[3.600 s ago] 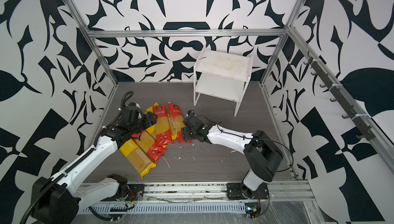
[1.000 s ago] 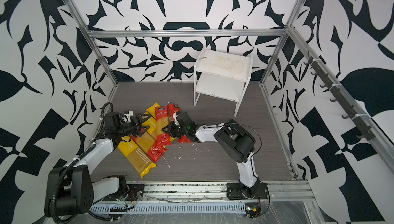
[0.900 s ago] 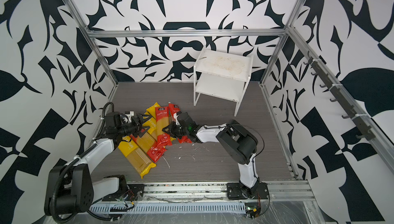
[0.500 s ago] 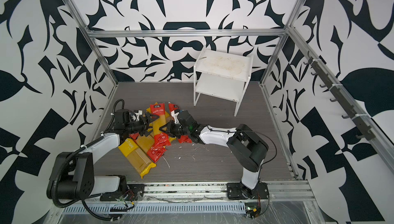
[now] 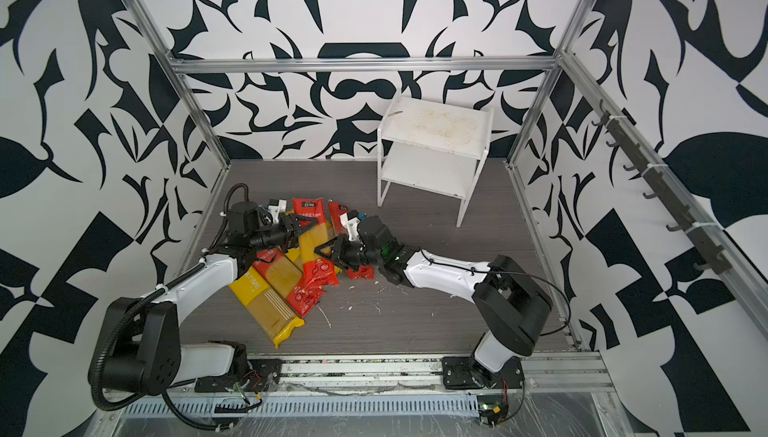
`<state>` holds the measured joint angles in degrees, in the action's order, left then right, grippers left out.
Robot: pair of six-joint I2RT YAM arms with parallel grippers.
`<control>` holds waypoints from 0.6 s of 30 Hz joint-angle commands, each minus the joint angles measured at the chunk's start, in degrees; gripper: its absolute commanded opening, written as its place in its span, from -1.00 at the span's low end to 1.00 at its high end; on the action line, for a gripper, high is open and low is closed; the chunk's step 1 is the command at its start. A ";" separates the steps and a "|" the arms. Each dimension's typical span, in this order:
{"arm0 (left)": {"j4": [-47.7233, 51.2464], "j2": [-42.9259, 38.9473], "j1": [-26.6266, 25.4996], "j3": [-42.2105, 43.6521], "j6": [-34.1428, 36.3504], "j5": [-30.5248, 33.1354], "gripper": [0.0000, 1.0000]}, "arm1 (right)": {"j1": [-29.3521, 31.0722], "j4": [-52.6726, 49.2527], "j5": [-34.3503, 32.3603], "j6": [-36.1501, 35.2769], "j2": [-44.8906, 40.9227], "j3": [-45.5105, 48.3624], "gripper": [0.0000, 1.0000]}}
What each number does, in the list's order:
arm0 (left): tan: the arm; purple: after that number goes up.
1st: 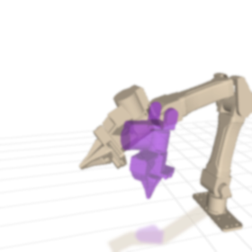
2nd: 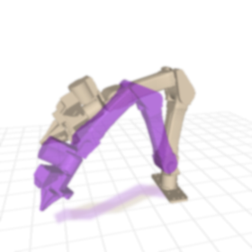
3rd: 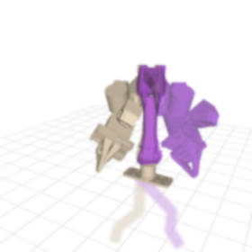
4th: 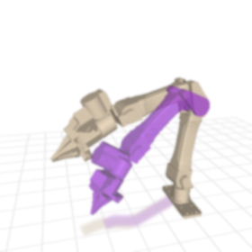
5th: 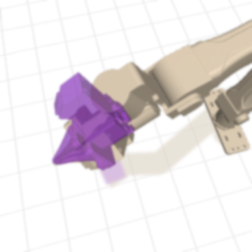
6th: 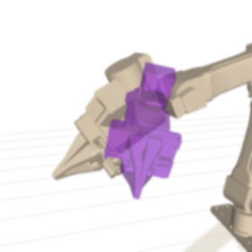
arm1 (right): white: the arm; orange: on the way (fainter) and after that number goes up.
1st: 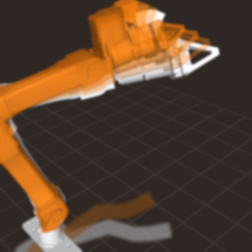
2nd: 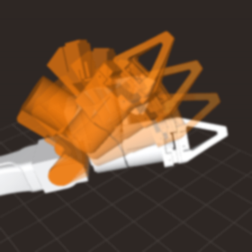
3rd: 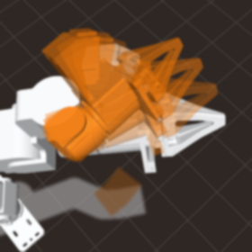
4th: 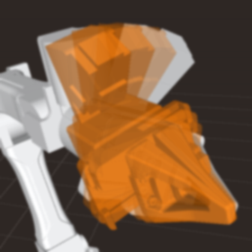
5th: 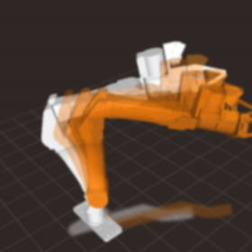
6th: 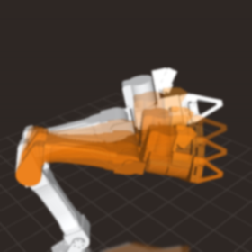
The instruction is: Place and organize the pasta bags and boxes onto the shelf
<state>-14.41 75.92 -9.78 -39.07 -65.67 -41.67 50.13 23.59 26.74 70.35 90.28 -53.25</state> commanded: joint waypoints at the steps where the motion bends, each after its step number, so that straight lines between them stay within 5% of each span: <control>1: -2.52 -2.13 -0.72 -4.63 -3.35 -0.49 -0.41 | 0.55 8.37 1.83 -1.05 -4.31 0.93 -0.39; 10: -3.17 -2.44 -1.76 -10.75 -6.89 -0.96 -0.57 | -3.36 7.34 2.74 -1.05 -12.49 9.30 0.18; 18: -10.67 1.18 -7.26 -16.69 -11.31 -0.88 -0.58 | -5.29 10.08 7.11 -1.09 -13.80 8.50 0.26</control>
<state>-15.94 76.86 -15.27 -51.68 -72.51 -40.91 45.25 29.39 31.31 69.89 77.69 -43.68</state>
